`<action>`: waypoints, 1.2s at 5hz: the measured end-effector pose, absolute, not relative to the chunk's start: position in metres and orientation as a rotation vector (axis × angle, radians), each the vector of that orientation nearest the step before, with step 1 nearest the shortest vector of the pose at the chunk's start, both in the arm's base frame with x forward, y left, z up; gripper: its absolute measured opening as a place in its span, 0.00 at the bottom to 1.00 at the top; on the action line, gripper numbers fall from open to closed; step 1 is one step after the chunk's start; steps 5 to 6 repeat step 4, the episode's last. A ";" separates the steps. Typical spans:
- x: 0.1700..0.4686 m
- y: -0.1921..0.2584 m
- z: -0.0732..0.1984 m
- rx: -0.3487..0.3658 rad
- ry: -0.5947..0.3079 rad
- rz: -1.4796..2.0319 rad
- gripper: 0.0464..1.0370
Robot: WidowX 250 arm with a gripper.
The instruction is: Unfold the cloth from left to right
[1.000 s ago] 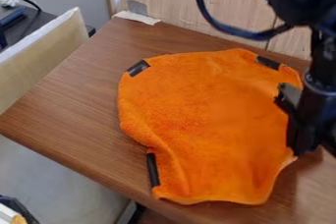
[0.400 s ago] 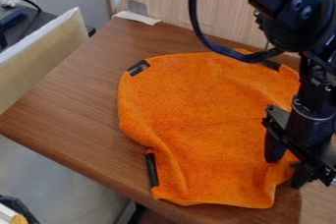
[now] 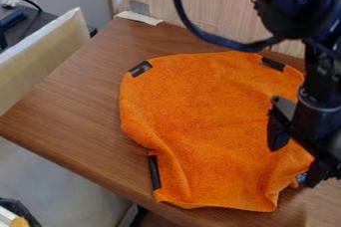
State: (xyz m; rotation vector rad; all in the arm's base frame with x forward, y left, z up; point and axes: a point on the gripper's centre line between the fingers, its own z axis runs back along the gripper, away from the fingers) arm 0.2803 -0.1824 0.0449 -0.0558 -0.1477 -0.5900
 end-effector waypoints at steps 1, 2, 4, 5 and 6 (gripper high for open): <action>0.279 -0.180 0.067 -0.043 -0.184 -0.590 0.97; 0.277 -0.176 0.095 -0.040 -0.233 -0.576 0.96; 0.269 -0.168 0.132 -0.046 -0.257 -0.579 0.96; 0.269 -0.168 0.132 -0.046 -0.257 -0.579 0.96; 0.269 -0.168 0.132 -0.046 -0.257 -0.579 0.96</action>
